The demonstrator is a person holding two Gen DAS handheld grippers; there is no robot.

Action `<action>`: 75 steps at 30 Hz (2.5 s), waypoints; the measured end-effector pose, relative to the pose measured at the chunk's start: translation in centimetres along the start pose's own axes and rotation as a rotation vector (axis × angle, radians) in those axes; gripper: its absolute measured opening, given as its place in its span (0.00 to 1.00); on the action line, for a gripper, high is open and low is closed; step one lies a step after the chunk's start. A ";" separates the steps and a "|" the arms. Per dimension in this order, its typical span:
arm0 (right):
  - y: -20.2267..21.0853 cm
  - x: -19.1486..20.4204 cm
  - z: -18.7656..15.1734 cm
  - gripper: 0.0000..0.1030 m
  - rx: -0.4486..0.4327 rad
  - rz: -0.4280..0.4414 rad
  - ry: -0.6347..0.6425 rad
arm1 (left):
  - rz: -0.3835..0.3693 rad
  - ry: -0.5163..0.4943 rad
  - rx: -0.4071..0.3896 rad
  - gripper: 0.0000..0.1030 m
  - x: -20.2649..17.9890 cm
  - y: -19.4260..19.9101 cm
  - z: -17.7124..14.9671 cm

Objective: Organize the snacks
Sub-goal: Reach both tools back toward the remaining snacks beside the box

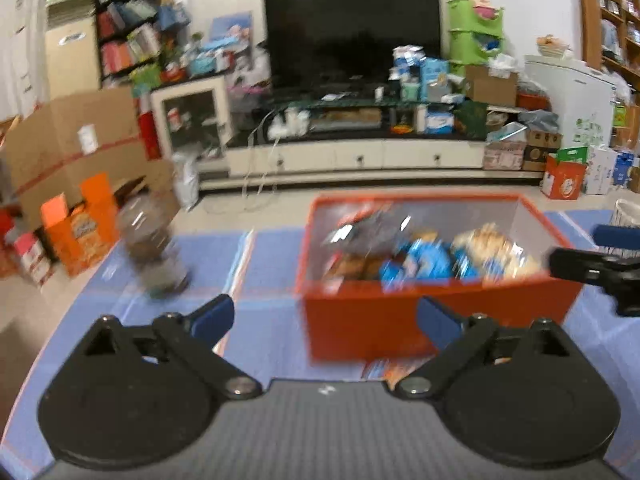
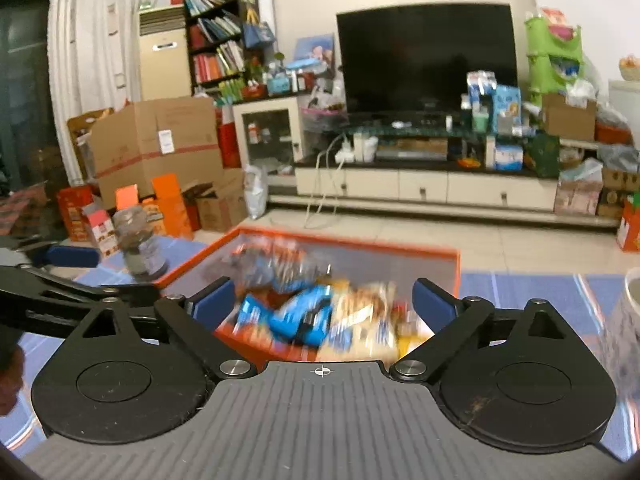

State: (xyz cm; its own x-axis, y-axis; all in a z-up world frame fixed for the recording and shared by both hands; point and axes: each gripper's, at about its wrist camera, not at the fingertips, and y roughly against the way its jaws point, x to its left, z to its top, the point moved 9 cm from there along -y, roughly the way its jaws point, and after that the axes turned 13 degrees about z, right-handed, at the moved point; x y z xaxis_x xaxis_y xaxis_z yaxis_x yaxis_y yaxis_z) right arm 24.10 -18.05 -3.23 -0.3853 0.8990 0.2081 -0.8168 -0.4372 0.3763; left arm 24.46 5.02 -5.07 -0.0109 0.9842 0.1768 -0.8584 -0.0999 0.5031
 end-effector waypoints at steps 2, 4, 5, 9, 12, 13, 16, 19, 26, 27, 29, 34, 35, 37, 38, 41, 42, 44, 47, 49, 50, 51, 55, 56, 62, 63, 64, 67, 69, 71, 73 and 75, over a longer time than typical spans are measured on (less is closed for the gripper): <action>1.0 0.4 -2.4 0.89 0.033 0.009 -0.022 | 0.039 0.023 0.053 0.95 2.6 0.5 -2.8; 1.9 0.7 -4.6 0.89 0.064 0.021 -0.062 | 0.070 0.066 0.118 0.95 5.1 1.0 -5.9; 2.2 1.0 -5.6 0.89 0.080 0.036 -0.084 | 0.077 0.089 0.151 0.95 6.0 1.2 -7.2; 4.2 1.4 -8.9 0.90 0.110 0.046 -0.127 | 0.114 0.221 0.256 0.95 9.1 2.9 -12.0; 5.0 1.0 -10.2 0.91 0.124 0.039 -0.137 | 0.075 0.288 0.289 0.95 8.9 4.6 -14.1; 5.0 0.8 -10.4 0.91 0.126 0.035 -0.142 | 0.055 0.281 0.297 0.95 8.3 4.8 -14.6; 5.2 0.0 -10.7 0.91 0.125 0.035 -0.182 | 0.069 0.218 0.308 0.95 6.7 3.3 -14.4; 5.4 -0.5 -10.5 0.91 0.110 0.053 -0.220 | 0.062 0.207 0.309 0.95 5.9 1.8 -14.2; 5.0 -2.0 -10.6 0.92 0.119 0.024 -0.259 | 0.031 0.147 0.275 0.95 3.5 -1.6 -12.0; 5.0 -2.2 -10.6 0.92 0.118 0.026 -0.270 | 0.016 0.130 0.270 0.95 2.9 -2.2 -11.7; 4.9 -2.5 -10.7 0.92 0.118 0.022 -0.283 | -0.019 0.101 0.272 0.95 1.4 -3.5 -11.1; 4.4 -2.2 -10.6 0.92 0.124 0.024 -0.279 | 0.021 0.061 0.168 0.96 0.9 -2.8 -7.7; 4.3 -2.1 -10.5 0.92 0.122 0.029 -0.276 | 0.031 0.074 0.163 0.96 1.6 -2.1 -7.3; 4.4 -1.9 -10.4 0.92 0.118 0.037 -0.274 | 0.043 0.099 0.177 0.98 3.1 -0.6 -7.4; 4.4 -1.8 -10.3 0.92 0.117 0.042 -0.274 | 0.044 0.114 0.186 0.98 4.0 0.2 -7.9; 4.8 -1.6 -10.1 0.92 0.105 0.052 -0.270 | 0.054 0.169 0.241 0.98 6.8 2.6 -10.3; 5.0 -1.6 -10.0 0.92 0.100 0.051 -0.268 | 0.051 0.193 0.260 0.98 7.6 3.4 -11.2; 5.4 -1.7 -9.9 0.93 0.091 0.047 -0.269 | 0.030 0.221 0.292 0.98 8.4 4.4 -12.6; 5.7 -1.9 -10.0 0.93 0.086 0.047 -0.288 | 0.000 0.238 0.338 0.98 8.3 4.8 -14.6; 5.7 -2.1 -10.2 0.93 0.089 0.052 -0.305 | 0.001 0.245 0.359 0.97 8.0 4.2 -15.4; 5.6 -2.1 -10.3 0.93 0.090 0.052 -0.309 | -0.004 0.252 0.363 0.96 7.8 3.8 -15.7; 5.6 -2.2 -10.3 0.93 0.093 0.050 -0.310 | -0.014 0.258 0.365 0.96 7.6 3.4 -15.8; 5.2 -2.5 -10.8 0.93 0.111 0.036 -0.304 | -0.073 0.290 0.389 0.95 6.6 1.8 -15.9; 5.2 -2.6 -10.8 0.93 0.113 0.037 -0.309 | -0.074 0.293 0.384 0.95 6.4 1.4 -15.7; 4.7 -2.7 -10.8 0.93 0.118 0.037 -0.315 | -0.118 0.234 0.360 0.95 3.3 -0.8 -13.6; 4.6 -2.6 -10.8 0.93 0.122 0.035 -0.309 | -0.123 0.220 0.348 0.95 2.7 -1.3 -13.1; 4.6 -2.6 -10.9 0.93 0.127 0.032 -0.304 | -0.140 0.206 0.335 0.95 1.9 -1.8 -12.5; 4.4 -2.6 -11.1 0.94 0.139 0.025 -0.294 | -0.208 0.159 0.338 0.95 -0.9 -3.2 -11.4; 4.3 -2.8 -11.2 0.93 0.144 0.017 -0.289 | -0.248 0.118 0.319 0.95 -3.0 -3.7 -10.6; 4.2 -2.9 -11.2 0.94 0.148 0.011 -0.284 | -0.248 0.082 0.293 0.95 -4.5 -3.8 -9.8; 4.2 -3.1 -11.2 0.94 0.151 0.001 -0.281 | -0.219 0.047 0.235 0.95 -5.0 -3.1 -8.7; 4.3 -3.2 -11.1 0.94 0.149 0.002 -0.280 | -0.178 0.037 0.199 0.97 -4.3 -2.0 -8.0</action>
State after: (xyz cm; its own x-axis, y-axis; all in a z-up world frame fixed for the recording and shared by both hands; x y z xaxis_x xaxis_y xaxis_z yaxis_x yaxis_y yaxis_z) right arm 17.00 -22.51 -12.33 -0.2368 0.8651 0.4422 -0.7364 -0.4567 0.4991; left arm 22.15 2.16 -13.64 0.1094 0.9931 0.0412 -0.7310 0.0523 0.6804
